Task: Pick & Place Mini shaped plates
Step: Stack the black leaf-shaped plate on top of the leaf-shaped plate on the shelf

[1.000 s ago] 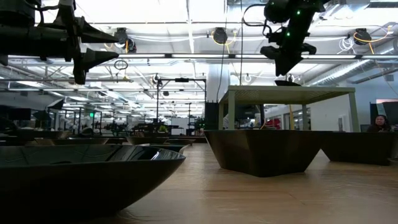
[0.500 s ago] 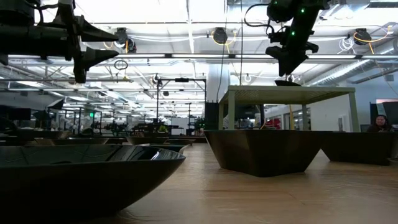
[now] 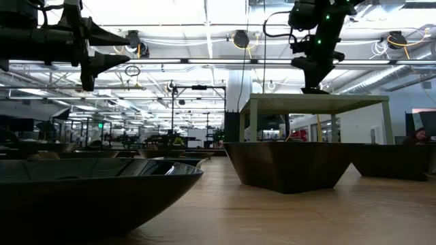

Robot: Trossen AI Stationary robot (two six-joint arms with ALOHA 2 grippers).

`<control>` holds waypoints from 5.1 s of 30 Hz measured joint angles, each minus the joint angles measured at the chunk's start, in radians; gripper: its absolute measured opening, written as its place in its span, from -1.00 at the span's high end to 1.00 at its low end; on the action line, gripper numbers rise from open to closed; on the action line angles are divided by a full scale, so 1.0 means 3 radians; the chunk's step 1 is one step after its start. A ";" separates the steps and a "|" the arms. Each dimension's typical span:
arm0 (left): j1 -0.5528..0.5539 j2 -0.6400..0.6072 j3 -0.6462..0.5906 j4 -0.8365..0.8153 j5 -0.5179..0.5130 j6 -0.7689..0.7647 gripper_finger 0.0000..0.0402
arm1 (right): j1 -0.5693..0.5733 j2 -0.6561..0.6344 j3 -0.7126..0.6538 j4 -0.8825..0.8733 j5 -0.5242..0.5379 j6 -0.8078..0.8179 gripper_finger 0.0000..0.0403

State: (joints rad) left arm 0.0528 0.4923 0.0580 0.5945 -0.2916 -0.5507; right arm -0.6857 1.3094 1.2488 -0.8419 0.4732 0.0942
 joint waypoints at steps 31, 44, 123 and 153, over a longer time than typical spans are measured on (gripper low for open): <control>0.0000 0.0000 0.0000 0.0000 0.0001 0.0000 0.13 | 0.0023 -0.0246 0.0001 -0.0232 0.0017 -0.0323 1.00; 0.0000 0.0000 -0.0001 0.0000 -0.0181 0.0098 0.13 | 0.0023 -0.0237 0.0002 -0.0366 0.0175 -0.0368 0.98; 0.0184 0.3611 0.1950 -0.2526 0.0191 0.3858 0.17 | 0.0504 -0.0757 0.0004 0.0476 0.0165 -0.0817 0.48; 0.0199 0.3045 0.3039 -0.1696 0.1660 0.3326 0.96 | 0.0751 -0.0651 0.0001 0.1362 -0.2475 -0.1680 0.54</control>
State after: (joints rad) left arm 0.1125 1.4058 0.9697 0.0856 0.2062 0.4470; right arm -0.4605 1.1141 1.2491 -0.4333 -0.2693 -0.4100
